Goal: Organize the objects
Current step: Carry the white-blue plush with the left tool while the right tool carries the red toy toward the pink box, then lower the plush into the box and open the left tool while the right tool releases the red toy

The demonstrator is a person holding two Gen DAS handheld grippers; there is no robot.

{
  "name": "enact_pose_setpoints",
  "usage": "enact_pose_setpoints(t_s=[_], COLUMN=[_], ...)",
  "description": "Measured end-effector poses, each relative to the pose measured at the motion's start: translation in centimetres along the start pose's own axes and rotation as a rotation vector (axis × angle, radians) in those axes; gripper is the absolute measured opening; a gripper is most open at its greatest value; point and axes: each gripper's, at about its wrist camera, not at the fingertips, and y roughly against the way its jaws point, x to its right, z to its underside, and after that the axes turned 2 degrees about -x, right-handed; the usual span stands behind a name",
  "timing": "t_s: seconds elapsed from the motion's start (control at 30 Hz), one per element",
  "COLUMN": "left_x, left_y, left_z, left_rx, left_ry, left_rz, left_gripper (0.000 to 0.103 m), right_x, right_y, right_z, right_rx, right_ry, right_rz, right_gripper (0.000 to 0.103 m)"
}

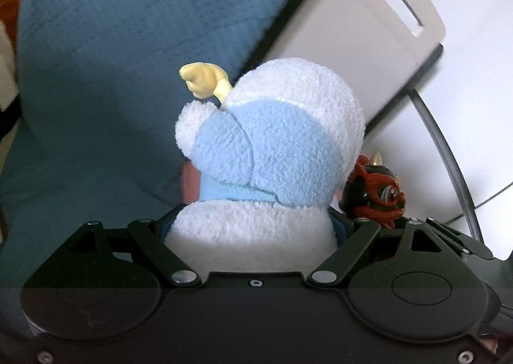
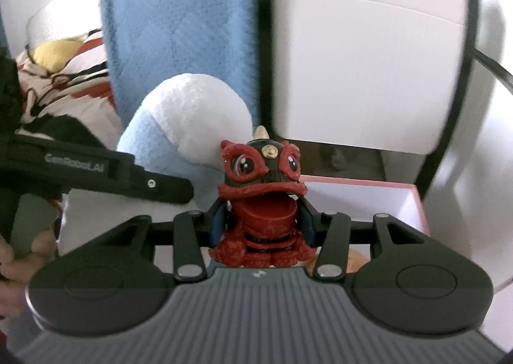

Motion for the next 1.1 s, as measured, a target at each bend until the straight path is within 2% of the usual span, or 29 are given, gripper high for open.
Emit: enact_pose_setpoints(t_s=[0.13,0.33,0.7,0.93,1.1], left_x=[2.0,4.0,4.7,5.7,5.6], left_y=[-1.8,-5.3,-11.5,-14.6,-15.0], left_z=[0.2,1.6,5.2,7.0,7.6], left_rx=[-0.028,-0.075,-0.175,-0.235,-0.253], left_ry=[-0.018,-0.038,-0.037,-0.058,-0.069], left_rz=[0.01,-0.02,-0.046,-0.081,-0.092], left_gripper=[0.085,0.085,0.085,0.085,0.086], right_x=[2.7,6.4,12.8,14.6,14.5], right_y=[0.5,0.2,-2.9,-5.3,-7.0], right_z=[1.0,3.2,10.3,13.3,14.5], right_rx=[0.008,0.014,-0.06,-0.106,-0.141], right_ry=[-0.033,-0.081,-0.206,-0.258,-0.301], right_rz=[0.021,0.045,0.096,0.068,0.041], right_gripper=[0.05,0.05,0.05,0.05,0.05])
